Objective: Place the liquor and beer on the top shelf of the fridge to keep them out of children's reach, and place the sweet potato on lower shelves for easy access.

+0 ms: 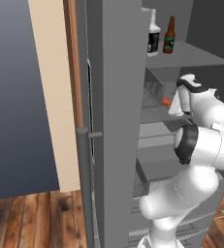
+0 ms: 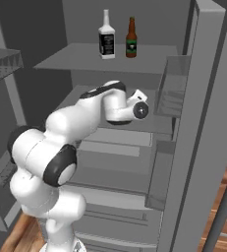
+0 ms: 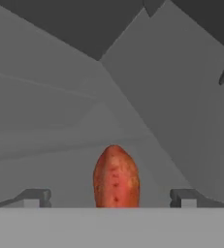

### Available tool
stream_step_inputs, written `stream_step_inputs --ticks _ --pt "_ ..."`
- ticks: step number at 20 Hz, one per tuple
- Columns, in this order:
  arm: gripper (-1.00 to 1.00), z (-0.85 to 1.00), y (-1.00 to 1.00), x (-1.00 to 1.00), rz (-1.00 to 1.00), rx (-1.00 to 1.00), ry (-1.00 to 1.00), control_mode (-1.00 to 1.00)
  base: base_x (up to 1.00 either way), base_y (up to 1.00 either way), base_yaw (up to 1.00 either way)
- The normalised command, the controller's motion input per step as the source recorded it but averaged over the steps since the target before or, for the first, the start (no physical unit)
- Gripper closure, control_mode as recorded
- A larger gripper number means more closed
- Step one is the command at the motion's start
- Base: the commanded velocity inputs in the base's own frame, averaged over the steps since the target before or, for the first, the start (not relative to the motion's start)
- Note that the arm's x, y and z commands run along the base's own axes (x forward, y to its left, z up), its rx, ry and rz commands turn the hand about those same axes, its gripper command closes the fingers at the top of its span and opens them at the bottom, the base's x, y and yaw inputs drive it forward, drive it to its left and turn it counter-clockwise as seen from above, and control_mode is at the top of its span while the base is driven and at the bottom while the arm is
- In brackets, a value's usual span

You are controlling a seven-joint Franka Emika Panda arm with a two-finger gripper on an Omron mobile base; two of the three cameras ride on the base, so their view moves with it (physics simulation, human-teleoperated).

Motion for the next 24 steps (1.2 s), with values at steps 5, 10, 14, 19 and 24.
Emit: stream_step_inputs --ticks 5,10,14,19,24 --pt "-1.0 0.48 0.05 -0.82 0.0 -0.18 -0.09 -1.0 0.0 0.0 0.0" --pt "-1.0 0.48 0.0 -0.98 0.0 -0.19 0.01 -1.0 0.0 0.0 0.0" --pt "-1.0 0.62 0.0 -1.0 0.01 -0.18 0.03 -1.0 0.0 0.0 0.0" --pt "-1.0 0.54 0.07 -1.0 0.08 -0.19 0.05 -1.0 0.0 0.0 0.0" --pt "-1.0 0.45 0.38 -1.0 0.1 -0.24 0.06 -1.0 0.0 0.0 0.0"
